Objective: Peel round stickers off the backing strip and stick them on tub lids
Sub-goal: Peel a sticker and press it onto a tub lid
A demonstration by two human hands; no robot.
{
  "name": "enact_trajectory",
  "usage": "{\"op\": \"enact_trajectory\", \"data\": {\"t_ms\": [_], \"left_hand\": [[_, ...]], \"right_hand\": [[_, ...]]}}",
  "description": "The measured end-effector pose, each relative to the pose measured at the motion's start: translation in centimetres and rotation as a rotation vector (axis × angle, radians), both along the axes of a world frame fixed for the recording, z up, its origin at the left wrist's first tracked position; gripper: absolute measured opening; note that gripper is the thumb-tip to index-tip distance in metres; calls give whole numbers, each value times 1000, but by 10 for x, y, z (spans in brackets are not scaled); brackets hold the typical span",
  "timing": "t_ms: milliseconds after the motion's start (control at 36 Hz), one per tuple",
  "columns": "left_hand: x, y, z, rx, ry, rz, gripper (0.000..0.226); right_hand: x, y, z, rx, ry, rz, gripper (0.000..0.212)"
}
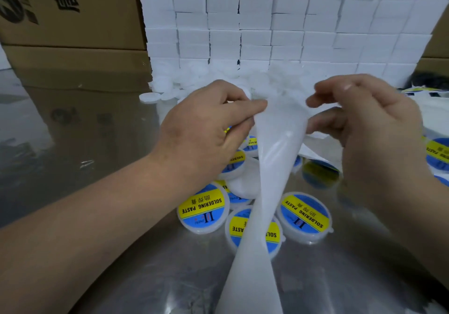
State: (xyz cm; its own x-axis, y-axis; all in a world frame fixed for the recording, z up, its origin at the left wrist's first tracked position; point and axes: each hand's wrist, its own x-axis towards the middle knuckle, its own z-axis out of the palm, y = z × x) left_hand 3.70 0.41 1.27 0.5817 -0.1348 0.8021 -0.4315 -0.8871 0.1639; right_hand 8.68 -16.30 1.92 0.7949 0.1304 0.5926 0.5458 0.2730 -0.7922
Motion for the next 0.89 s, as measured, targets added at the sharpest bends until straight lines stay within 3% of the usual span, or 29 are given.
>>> {"op": "enact_trajectory", "data": {"t_ms": [83, 167, 278, 389, 472, 556, 694, 778, 833, 889], "left_hand": [[0, -1, -1, -9, -37, -24, 31], [-1, -2, -2, -24, -91, -32, 30], [-1, -1, -1, -29, -122, -28, 30], [-2, -3, -3, 1, -82, -109, 29], [-3, -5, -5, 59, -35, -197, 28], [-4, -7, -5, 123, 4, -259, 28], [-4, -9, -5, 207, -2, -317, 27], [-2, -9, -5, 305, -21, -315, 25], [-4, -10, -4, 298, 3, -332, 27], [-9, -11, -2, 165, 57, -353, 34]], "right_hand": [[3, 1, 0, -9, 85, 7, 28], [5, 4, -6, -203, 187, -29, 51], [11, 3, -7, -401, 373, 65, 64], [8, 3, -2, -228, 491, 288, 39], [6, -1, 3, -177, 471, 395, 31], [5, -2, 4, -125, 465, 480, 51], [7, -2, 3, -141, 309, 444, 29], [8, -2, 2, -147, 276, 425, 32], [9, -2, 1, -118, 259, 371, 33], [13, -3, 0, -110, 257, 290, 36]]}}
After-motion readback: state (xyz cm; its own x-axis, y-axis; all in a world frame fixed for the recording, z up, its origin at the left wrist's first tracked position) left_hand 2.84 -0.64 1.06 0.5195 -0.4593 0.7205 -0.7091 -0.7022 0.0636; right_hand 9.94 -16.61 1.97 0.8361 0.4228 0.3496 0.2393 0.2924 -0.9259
